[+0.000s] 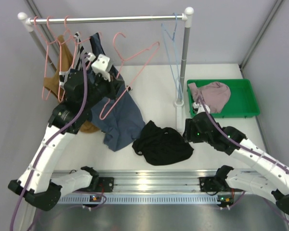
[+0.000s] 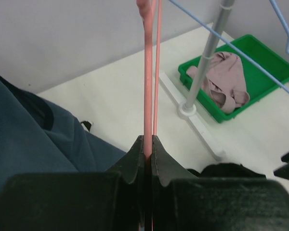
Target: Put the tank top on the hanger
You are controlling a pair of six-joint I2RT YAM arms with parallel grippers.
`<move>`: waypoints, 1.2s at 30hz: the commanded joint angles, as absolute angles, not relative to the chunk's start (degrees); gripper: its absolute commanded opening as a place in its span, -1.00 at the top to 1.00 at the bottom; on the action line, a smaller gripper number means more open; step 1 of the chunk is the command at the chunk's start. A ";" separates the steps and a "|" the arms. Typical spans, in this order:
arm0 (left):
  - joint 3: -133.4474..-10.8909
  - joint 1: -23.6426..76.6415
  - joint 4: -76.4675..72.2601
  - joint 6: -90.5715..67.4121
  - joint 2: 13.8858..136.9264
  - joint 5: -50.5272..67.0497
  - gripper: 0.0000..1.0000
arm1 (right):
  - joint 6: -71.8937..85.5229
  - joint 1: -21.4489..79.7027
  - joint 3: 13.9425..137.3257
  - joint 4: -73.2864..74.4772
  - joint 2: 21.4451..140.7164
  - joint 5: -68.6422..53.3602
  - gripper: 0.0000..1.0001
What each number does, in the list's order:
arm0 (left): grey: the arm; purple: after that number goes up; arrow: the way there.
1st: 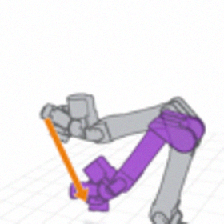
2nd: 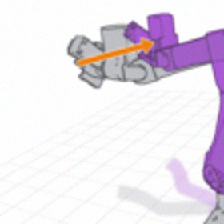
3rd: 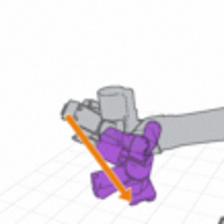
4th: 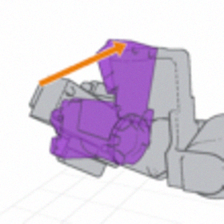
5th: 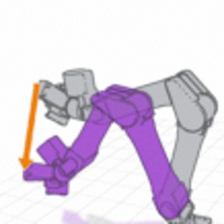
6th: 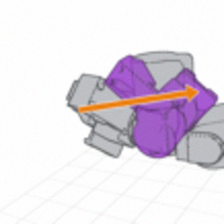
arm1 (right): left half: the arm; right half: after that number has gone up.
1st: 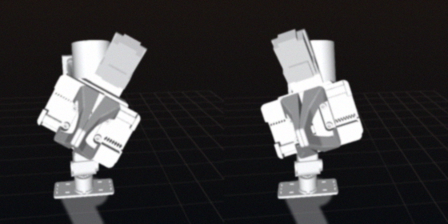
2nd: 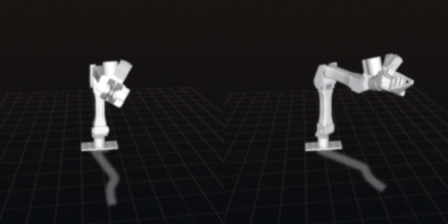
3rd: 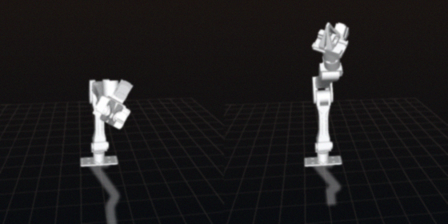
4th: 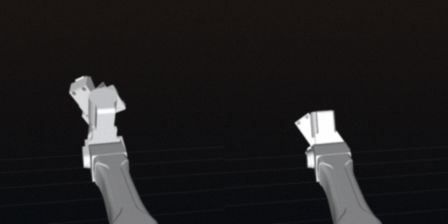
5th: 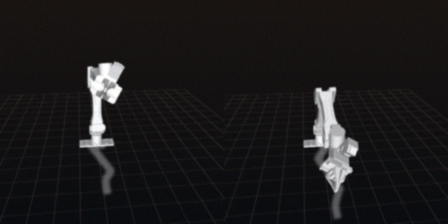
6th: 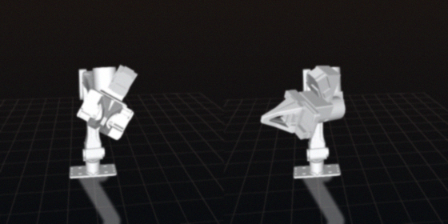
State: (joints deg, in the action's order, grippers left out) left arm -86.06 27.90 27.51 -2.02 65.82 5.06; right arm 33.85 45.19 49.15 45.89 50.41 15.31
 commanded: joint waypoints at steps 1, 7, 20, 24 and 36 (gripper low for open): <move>-80.01 27.69 30.66 -5.45 58.55 8.52 1.00 | 33.40 44.47 47.99 41.76 51.59 14.50 -0.02; -72.34 27.69 40.86 -5.19 49.84 15.62 1.00 | 33.84 44.47 46.14 37.80 55.63 13.80 0.06; -67.24 29.00 51.33 -3.60 44.47 27.59 1.00 | 36.30 44.39 43.60 30.76 63.72 12.83 0.11; -64.96 30.93 50.80 -3.78 45.26 32.17 1.00 | 36.74 44.47 42.63 30.06 64.60 13.27 0.18; -60.82 41.22 47.73 -3.43 52.91 20.57 1.00 | 36.12 44.47 41.66 29.44 63.98 15.29 0.74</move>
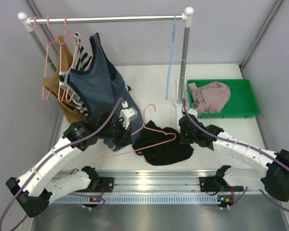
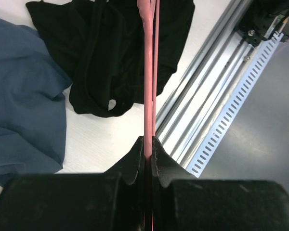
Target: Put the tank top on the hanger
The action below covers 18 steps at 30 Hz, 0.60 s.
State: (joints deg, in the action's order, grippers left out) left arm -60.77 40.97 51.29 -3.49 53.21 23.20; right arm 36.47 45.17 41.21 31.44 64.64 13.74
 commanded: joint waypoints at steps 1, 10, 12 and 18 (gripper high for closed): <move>-60.91 41.22 47.46 -3.34 53.17 19.52 1.00 | 36.12 44.47 41.75 29.62 63.81 15.38 0.77; -61.35 41.31 45.62 -0.79 55.81 18.27 1.00 | 36.12 44.47 41.84 30.32 62.49 15.65 0.88; -61.17 41.22 45.44 -0.70 56.69 18.89 1.00 | 36.12 44.47 42.45 30.59 62.23 16.08 0.88; -61.52 41.22 44.65 -0.53 58.44 21.27 1.00 | 34.72 44.47 47.01 33.31 62.40 17.14 0.92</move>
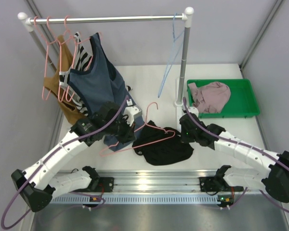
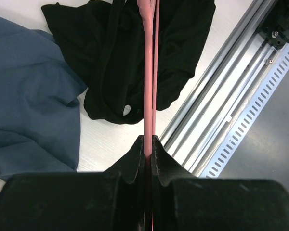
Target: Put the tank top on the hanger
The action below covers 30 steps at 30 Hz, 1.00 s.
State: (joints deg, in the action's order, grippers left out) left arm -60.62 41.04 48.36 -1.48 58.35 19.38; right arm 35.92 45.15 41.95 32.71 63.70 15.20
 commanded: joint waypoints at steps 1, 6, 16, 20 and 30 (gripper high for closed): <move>-61.61 41.22 43.95 -0.53 58.71 21.44 1.00 | 34.28 44.47 47.63 33.48 62.49 17.14 0.92; -61.17 41.22 41.14 0.96 60.47 24.87 1.00 | 33.22 44.47 51.49 36.03 62.23 16.70 0.95; -55.99 41.22 29.01 0.79 60.64 29.53 1.00 | 31.82 45.09 56.51 41.04 60.91 16.79 0.99; -52.57 41.13 23.22 0.09 61.43 30.59 1.00 | 32.08 46.05 59.05 43.93 60.38 17.84 0.99; -46.85 40.96 4.76 -4.04 64.24 34.80 1.00 | 34.45 51.06 64.24 50.71 60.03 22.06 1.00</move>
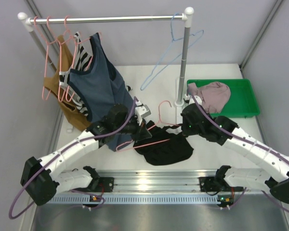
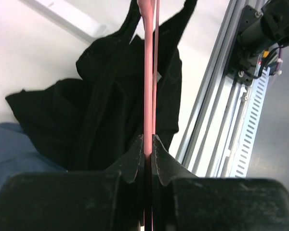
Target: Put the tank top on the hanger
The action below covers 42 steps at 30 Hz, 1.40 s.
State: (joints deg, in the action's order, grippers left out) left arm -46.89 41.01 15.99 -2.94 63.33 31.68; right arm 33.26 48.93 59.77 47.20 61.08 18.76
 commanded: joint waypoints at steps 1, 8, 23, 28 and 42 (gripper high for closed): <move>-46.58 41.04 3.53 -4.22 64.33 34.89 1.00 | 34.71 51.59 65.03 51.41 60.03 22.50 1.00; -43.68 41.92 -8.78 -7.64 66.79 38.23 1.00 | 36.83 55.37 71.71 57.39 60.47 26.98 1.00; -42.63 48.60 -19.59 -8.43 75.32 35.69 1.00 | 38.41 56.51 68.65 58.01 59.94 30.05 0.81; -41.48 48.87 -23.20 -10.02 76.81 35.51 1.00 | 37.36 56.51 66.63 56.34 57.13 30.41 0.38; -44.82 49.57 -21.97 -10.72 80.59 36.74 1.00 | 29.97 56.69 62.67 41.32 56.69 26.28 0.01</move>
